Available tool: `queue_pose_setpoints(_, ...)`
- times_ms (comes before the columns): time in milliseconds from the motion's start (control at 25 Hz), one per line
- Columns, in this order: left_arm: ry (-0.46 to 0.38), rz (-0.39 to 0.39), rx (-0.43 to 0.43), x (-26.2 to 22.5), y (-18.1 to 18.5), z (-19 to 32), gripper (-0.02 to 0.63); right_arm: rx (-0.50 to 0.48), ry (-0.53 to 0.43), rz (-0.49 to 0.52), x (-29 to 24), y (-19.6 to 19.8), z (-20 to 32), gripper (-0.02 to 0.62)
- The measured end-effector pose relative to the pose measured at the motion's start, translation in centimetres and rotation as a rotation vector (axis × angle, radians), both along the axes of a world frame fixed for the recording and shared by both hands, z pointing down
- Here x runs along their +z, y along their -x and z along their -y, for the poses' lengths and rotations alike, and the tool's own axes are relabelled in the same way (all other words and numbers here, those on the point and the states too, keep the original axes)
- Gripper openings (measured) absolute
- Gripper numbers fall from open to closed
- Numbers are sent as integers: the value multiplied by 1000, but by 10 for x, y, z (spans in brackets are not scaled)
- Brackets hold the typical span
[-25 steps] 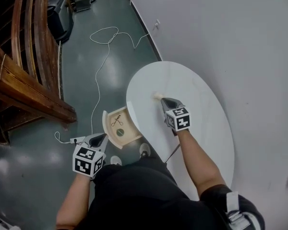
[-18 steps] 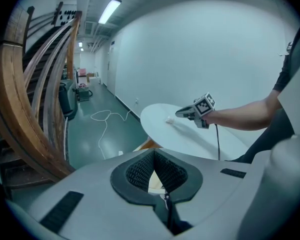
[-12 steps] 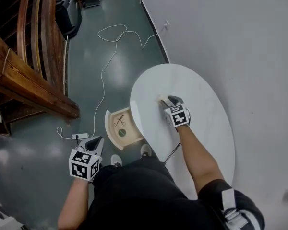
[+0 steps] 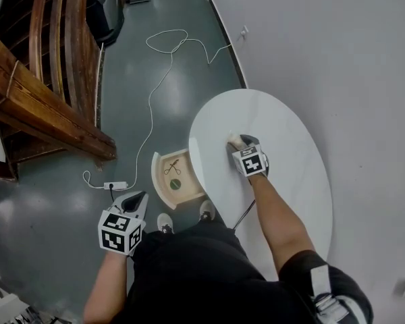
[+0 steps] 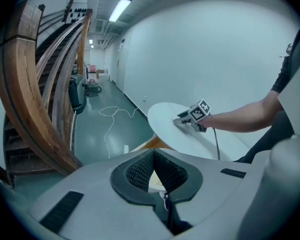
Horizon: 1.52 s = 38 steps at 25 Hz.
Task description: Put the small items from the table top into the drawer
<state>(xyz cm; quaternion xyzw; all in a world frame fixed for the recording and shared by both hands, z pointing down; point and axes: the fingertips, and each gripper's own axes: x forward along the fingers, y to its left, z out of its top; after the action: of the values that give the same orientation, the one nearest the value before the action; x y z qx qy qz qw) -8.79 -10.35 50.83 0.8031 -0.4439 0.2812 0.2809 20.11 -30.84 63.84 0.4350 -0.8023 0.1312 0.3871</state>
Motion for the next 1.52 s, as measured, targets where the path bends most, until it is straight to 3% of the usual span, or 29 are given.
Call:
queue_pose_setpoints(360, -1, -10, -5, 2, 5, -4, 14, 46, 25, 2, -2, -5, -1, 183)
queue_pose_setpoints(720, -40, -30, 12, -4, 21, -4, 14, 50, -38, -11, -37, 3, -19, 179)
queue_pose_setpoints(1160, -29, -56, 109, 6, 19, -14, 14, 76, -57, 190, -76, 61, -79, 179)
queue_pose_setpoints(1520, -10, -57, 159, 17, 22, -23, 14, 68, 31, 328, -66, 121, -143, 179)
